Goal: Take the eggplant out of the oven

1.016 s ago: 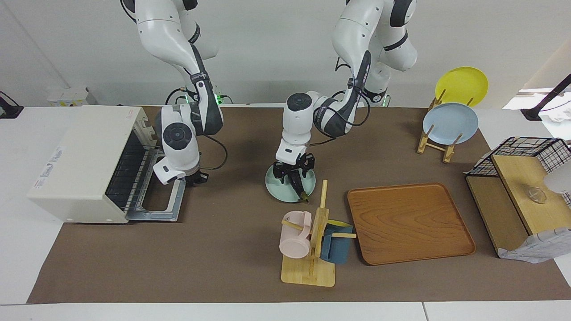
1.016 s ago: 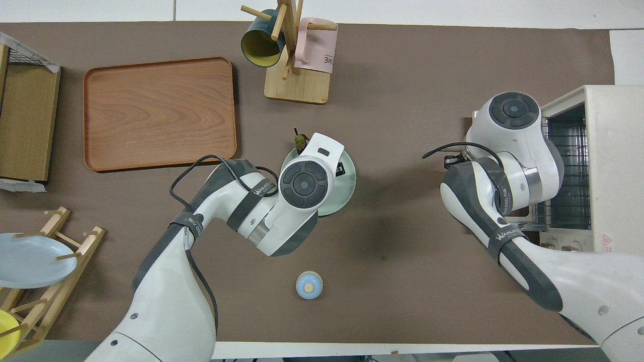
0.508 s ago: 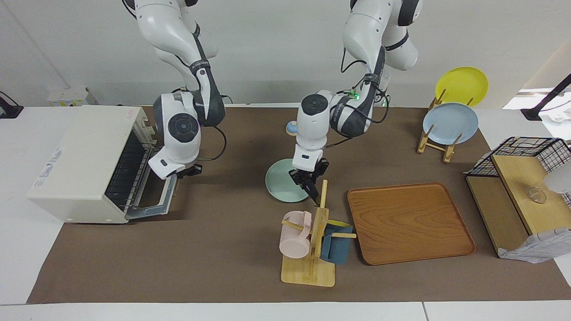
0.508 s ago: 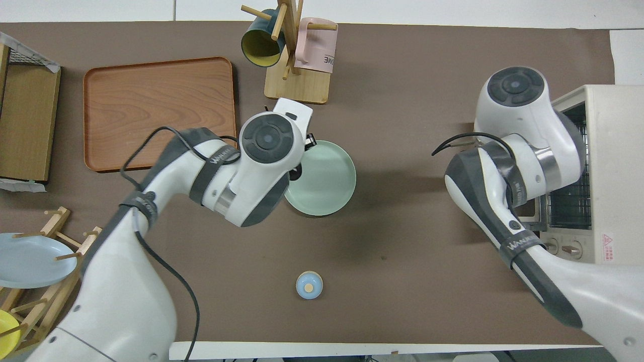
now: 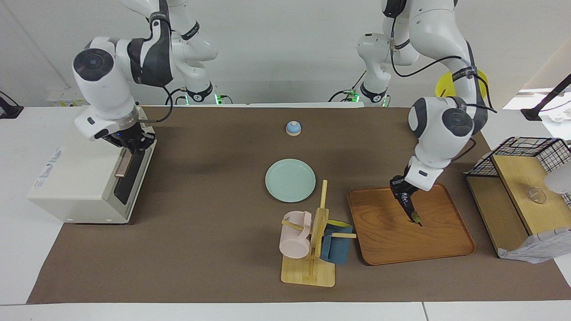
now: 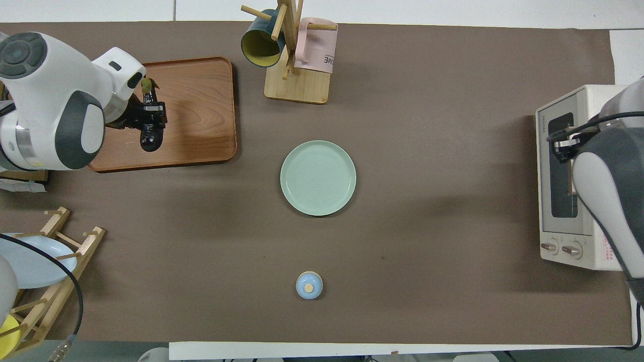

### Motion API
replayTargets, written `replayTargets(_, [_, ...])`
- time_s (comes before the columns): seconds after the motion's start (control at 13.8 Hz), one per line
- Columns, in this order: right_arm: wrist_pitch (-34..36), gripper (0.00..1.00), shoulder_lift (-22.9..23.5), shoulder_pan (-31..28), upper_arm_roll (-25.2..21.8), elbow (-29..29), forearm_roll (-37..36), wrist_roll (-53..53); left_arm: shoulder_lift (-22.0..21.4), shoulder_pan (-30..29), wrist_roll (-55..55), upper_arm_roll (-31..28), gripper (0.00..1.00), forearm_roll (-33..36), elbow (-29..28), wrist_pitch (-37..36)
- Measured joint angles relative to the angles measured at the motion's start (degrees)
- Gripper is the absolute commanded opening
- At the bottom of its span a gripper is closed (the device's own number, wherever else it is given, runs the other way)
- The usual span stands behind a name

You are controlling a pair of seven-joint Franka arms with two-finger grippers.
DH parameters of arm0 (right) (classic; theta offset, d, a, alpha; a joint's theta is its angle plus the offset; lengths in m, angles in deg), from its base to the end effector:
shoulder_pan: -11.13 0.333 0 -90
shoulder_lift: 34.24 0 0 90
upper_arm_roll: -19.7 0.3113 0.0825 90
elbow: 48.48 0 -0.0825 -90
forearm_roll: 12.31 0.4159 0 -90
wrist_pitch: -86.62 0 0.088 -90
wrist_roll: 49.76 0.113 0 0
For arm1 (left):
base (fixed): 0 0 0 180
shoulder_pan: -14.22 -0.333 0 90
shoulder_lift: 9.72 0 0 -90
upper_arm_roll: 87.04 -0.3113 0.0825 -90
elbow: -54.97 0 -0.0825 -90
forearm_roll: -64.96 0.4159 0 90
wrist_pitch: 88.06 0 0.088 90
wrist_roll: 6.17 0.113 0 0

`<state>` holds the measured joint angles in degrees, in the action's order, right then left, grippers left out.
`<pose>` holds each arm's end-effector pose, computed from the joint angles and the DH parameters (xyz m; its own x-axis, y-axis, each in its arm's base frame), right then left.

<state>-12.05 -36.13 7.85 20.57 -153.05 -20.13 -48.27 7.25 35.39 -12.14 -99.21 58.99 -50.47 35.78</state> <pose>0.5751 -0.0375 0.5181 0.9966 -0.0472 -0.0678 -0.0378 -0.9901 0.1350 0.6460 -0.1139 0.3467 0.9996 -0.0058 0.0292 -0.0066 -0.9995 0.0300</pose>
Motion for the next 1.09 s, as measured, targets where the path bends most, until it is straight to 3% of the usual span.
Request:
replayTargets(0.07, [2.80,1.00,-0.91,-0.29,-0.03,2.59,0.97,-0.02,1.01,0.08,0.69,0.17,0.46,-0.06,-0.62,2.64])
replayTargets(0.15, [6.53,1.00,-1.39,-0.43,-0.03,5.56,1.35,-0.23,2.17,0.44,0.68,0.59,0.98,-0.06,-0.86,4.70])
replayTargets(0.29, [13.19,1.00,-1.54,-1.00,-0.04,10.67,2.41,-2.82,3.60,1.24,0.37,0.91,1.00,-0.07,-0.66,5.88])
replayTargets(0.44, [15.40,1.00,-1.56,-2.06,-0.06,12.10,2.87,-4.72,2.54,1.15,-0.20,-0.17,1.00,-0.09,0.42,4.44])
replayTargets(0.58, [15.77,1.00,-1.48,-4.35,0.13,11.61,4.46,-7.41,-1.88,0.97,-1.36,-1.99,1.00,-0.07,2.18,-4.73])
replayTargets(0.87, [16.30,1.00,0.77,-5.58,0.83,11.00,5.05,-8.57,-14.73,0.91,-1.60,-5.18,1.00,3.53,7.65,-25.63])
replayTargets(1.09, [16.53,1.00,1.32,-5.15,0.74,11.06,4.87,-8.57,-18.46,1.01,1.41,-5.16,1.00,6.85,12.47,-34.52])
